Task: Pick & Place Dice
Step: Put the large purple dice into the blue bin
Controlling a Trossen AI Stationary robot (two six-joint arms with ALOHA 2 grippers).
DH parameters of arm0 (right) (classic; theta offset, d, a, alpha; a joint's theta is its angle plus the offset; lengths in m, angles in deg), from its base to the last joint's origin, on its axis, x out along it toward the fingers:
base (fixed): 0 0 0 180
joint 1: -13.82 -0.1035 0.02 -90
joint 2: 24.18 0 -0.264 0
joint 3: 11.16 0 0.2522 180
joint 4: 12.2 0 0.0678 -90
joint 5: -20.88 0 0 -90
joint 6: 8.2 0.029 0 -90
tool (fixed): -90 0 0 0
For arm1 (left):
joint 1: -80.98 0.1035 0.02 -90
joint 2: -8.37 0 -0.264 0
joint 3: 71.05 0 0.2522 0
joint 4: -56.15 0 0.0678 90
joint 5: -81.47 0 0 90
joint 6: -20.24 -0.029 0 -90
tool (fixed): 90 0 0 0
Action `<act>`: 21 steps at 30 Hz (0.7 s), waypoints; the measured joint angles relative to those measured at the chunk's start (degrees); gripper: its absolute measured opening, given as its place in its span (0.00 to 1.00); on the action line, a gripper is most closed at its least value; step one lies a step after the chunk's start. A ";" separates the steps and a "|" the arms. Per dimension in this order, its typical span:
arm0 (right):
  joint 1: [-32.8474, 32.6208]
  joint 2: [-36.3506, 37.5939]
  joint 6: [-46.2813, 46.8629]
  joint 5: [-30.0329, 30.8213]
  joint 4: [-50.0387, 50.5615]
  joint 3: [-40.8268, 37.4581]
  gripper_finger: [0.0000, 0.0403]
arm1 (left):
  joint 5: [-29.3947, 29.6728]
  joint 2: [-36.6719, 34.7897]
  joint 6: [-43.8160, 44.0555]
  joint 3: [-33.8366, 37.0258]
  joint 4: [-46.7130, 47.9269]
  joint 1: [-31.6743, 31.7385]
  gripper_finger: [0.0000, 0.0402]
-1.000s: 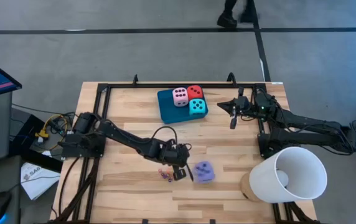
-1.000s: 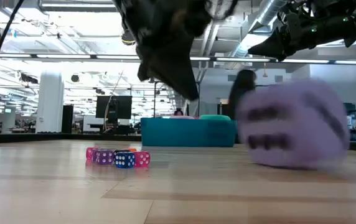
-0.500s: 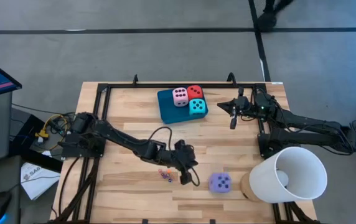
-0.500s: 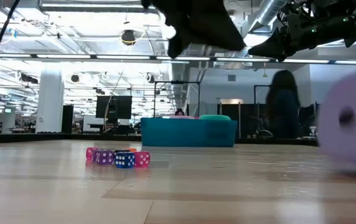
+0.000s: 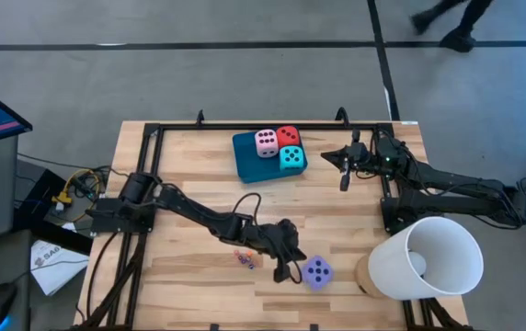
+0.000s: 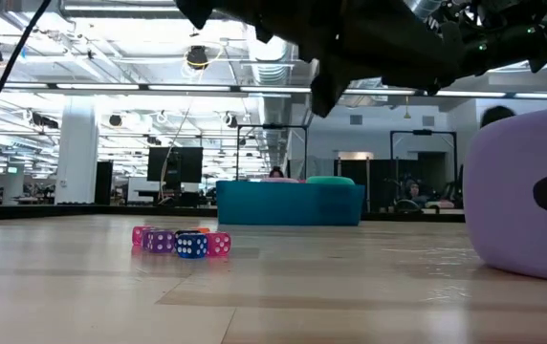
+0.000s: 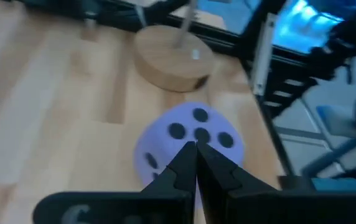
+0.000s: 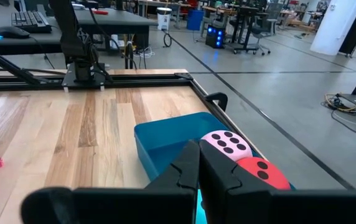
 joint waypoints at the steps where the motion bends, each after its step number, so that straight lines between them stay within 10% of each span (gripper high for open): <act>1: 0.00 0.00 0.00 0.01 -0.02 0.00 0.00 | -0.52 0.12 0.00 0.00 -0.18 0.00 0.00; 21: 0.00 0.00 0.00 0.02 -0.06 0.00 0.00 | -5.91 6.69 0.02 -0.02 -12.06 1.44 0.00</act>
